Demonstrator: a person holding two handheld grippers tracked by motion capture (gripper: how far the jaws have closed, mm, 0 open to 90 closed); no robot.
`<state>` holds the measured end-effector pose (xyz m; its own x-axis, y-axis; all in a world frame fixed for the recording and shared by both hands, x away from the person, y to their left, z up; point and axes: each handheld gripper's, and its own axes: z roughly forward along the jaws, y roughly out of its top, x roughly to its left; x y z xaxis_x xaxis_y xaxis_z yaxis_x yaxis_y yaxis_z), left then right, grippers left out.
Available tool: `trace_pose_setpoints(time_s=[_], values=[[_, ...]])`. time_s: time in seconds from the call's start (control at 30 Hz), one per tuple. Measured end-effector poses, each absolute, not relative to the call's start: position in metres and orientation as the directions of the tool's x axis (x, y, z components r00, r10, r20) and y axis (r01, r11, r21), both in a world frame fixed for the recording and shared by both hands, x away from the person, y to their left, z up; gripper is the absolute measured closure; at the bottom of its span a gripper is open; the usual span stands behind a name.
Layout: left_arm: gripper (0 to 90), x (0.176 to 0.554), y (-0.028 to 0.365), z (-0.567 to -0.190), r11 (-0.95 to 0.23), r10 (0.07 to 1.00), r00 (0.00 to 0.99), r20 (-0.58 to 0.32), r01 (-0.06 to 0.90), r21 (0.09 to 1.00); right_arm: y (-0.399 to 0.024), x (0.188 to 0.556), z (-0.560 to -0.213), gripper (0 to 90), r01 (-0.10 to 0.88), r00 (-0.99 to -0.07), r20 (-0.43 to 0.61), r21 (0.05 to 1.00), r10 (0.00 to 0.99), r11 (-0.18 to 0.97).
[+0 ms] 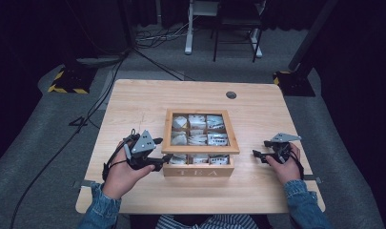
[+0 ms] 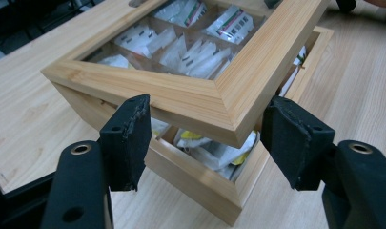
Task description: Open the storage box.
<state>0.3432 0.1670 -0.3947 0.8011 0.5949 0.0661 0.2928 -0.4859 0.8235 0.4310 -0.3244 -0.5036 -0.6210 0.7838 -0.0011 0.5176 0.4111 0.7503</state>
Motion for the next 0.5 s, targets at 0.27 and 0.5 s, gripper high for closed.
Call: trace_pose_setpoints(time_s=[0.27,0.5], values=[[35.8,0.348,0.169,-0.386,-0.465,0.591,0.804,0.065,0.274,0.842,-0.324,0.43,-0.504,27.6,0.519,-0.616,-0.002,0.752,0.788,0.407],[35.8,0.352,0.168,-0.379,-0.435,0.601,0.796,0.068,0.255,0.863,-0.324,0.429,-0.504,27.6,0.522,-0.61,-0.001,0.752,0.793,0.403]])
